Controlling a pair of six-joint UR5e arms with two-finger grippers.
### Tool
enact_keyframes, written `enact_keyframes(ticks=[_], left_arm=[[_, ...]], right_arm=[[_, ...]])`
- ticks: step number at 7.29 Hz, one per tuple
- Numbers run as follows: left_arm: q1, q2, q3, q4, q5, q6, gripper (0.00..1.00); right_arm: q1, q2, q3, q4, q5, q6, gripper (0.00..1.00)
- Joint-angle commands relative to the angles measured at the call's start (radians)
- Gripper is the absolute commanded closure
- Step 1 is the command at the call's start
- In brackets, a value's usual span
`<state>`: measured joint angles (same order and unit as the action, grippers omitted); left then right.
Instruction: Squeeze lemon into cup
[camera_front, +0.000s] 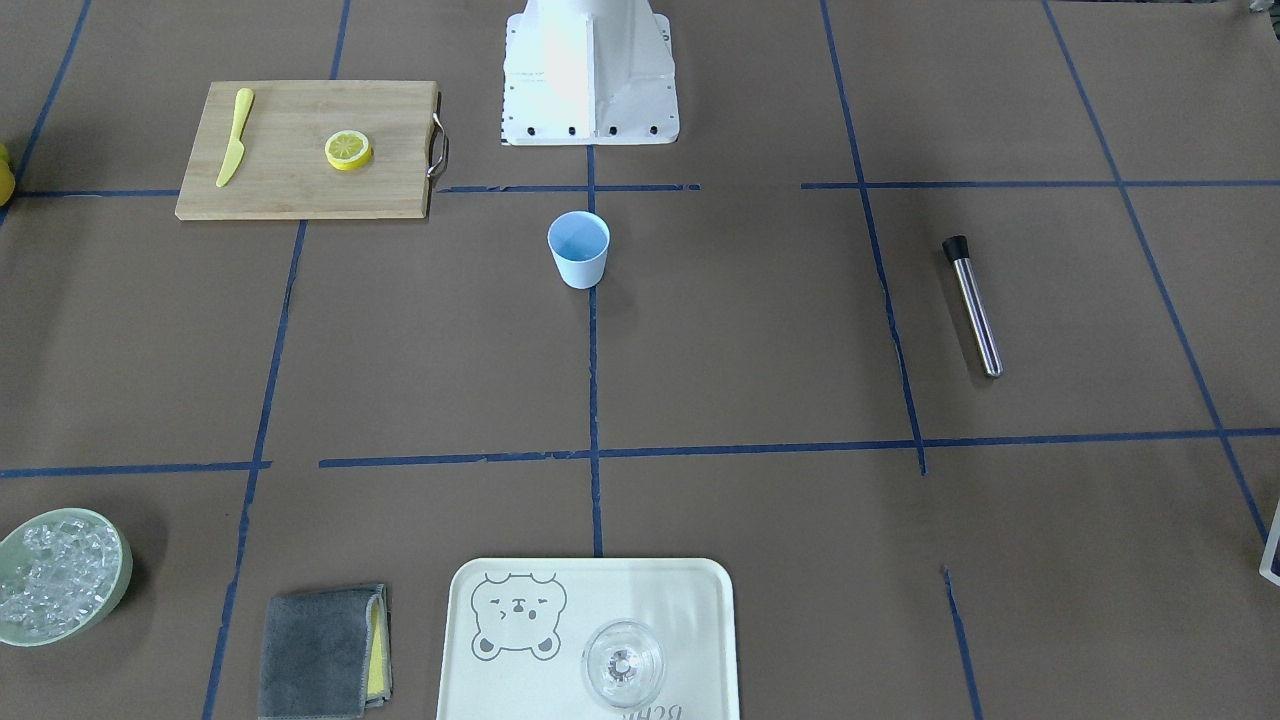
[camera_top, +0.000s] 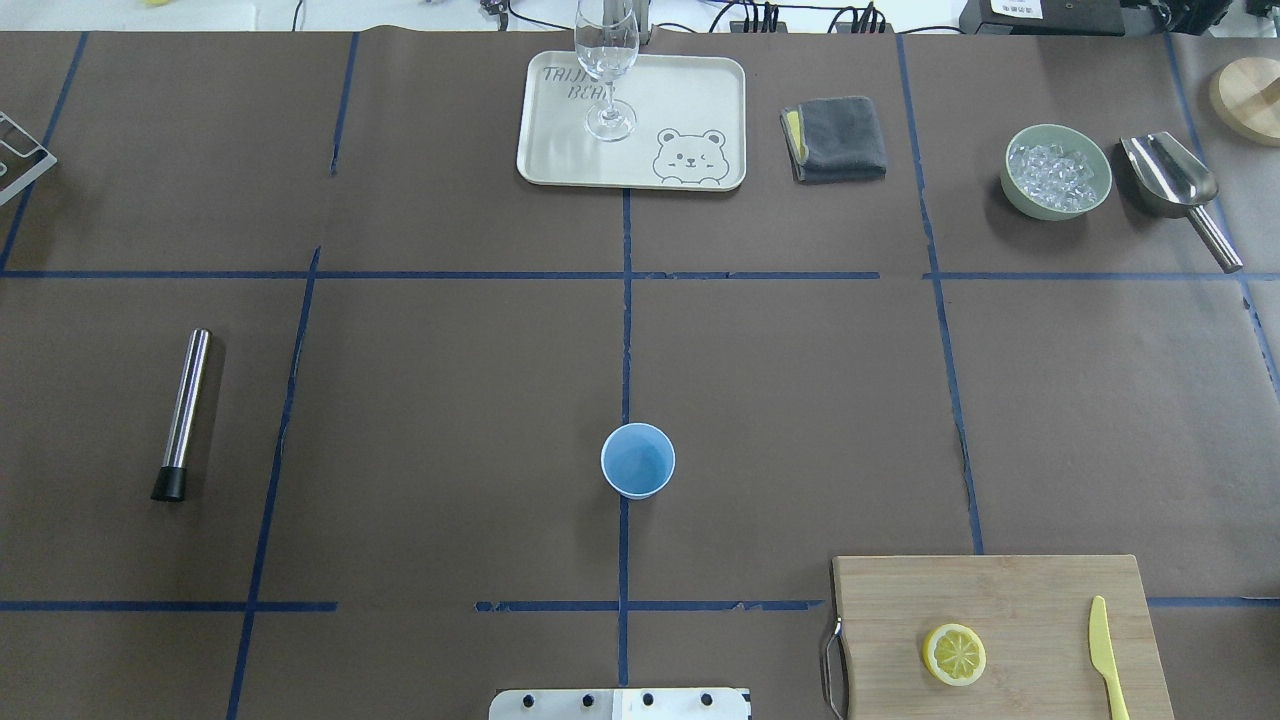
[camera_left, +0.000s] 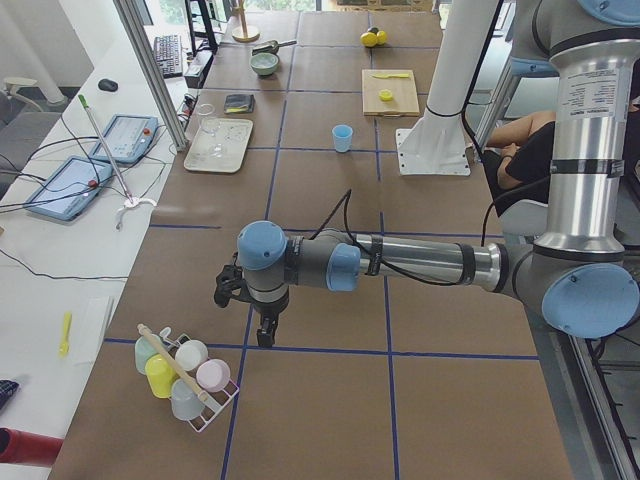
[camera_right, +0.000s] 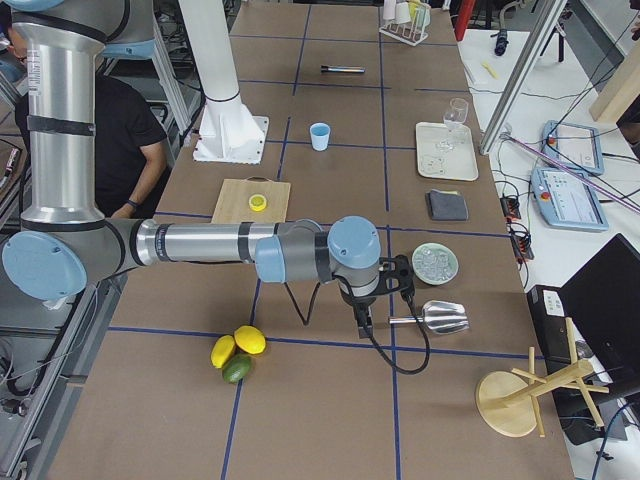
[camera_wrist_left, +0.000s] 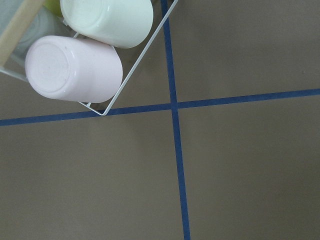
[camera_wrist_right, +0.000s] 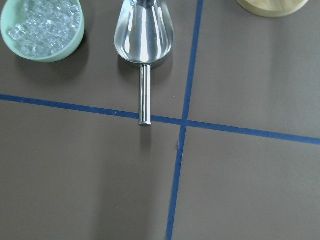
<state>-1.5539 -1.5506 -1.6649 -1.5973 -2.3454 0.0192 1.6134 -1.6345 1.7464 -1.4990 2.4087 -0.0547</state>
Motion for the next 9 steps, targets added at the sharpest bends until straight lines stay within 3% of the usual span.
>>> enact_keyframes(ticks=[1, 3, 5, 7, 9], left_arm=[[0.000, 0.000, -0.003, -0.001, -0.002, 0.001, 0.00], [0.000, -0.002, -0.013, -0.001, 0.000, 0.002, 0.00], [0.000, -0.008, -0.019, -0.001, 0.000, -0.001, 0.00], [0.000, -0.019, -0.019, -0.001, -0.002, -0.002, 0.00], [-0.002, -0.019, -0.032, -0.001, 0.000, 0.001, 0.00]], right_arm=[[-0.071, 0.008, 0.105, -0.015, 0.023, 0.053, 0.00], [-0.217, 0.016, 0.139, 0.002, 0.004, 0.144, 0.00], [-0.401, 0.002, 0.262, 0.104, -0.159, 0.562, 0.00], [-0.539, -0.007, 0.323, 0.214, -0.154, 0.921, 0.00], [-0.662, -0.071, 0.401, 0.244, -0.210, 1.049, 0.00]])
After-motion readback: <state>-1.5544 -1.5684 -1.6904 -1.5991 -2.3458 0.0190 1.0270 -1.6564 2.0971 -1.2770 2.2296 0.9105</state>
